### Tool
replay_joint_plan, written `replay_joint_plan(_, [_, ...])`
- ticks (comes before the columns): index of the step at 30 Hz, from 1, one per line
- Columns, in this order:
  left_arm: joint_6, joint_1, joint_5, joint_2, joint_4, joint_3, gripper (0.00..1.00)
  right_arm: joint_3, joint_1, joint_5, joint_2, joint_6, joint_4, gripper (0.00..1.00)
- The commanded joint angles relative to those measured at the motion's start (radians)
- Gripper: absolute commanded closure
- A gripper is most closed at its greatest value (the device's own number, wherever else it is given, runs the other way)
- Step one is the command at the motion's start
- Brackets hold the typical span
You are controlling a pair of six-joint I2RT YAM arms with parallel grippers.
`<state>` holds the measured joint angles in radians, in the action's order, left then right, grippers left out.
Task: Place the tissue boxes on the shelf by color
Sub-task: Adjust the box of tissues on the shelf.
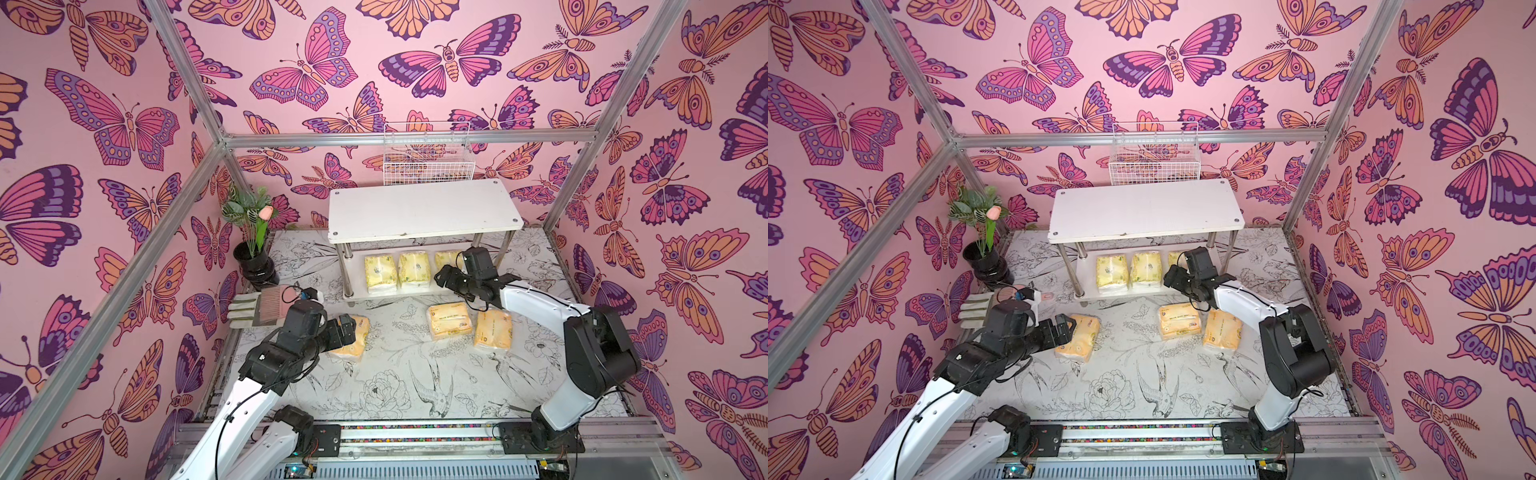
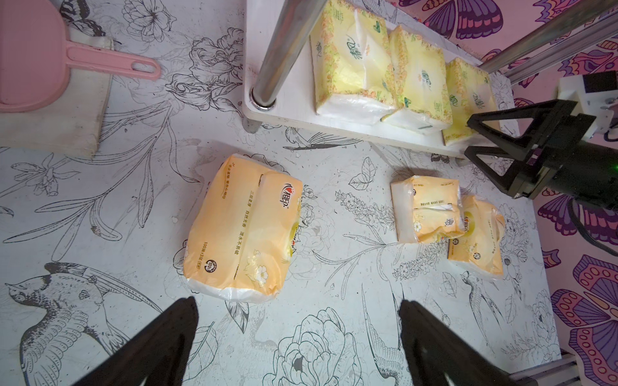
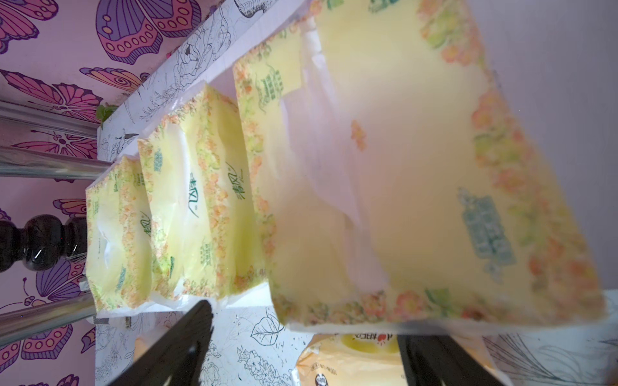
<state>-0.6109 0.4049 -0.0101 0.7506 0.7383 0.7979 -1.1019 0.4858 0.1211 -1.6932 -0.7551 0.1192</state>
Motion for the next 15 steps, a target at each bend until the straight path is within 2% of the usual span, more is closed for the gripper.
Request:
replay_joint_plan(1, [-0.008, -0.006, -0.013, -0.012, 0.024, -0.021, 0.00, -0.034, 0.002, -0.006, -0.015, 0.005, -0.006, 0.12])
replay_joint_plan(15, [-0.012, -0.006, -0.021, -0.016, 0.018, -0.040, 0.00, -0.052, -0.003, 0.000, -0.044, 0.013, -0.007, 0.12])
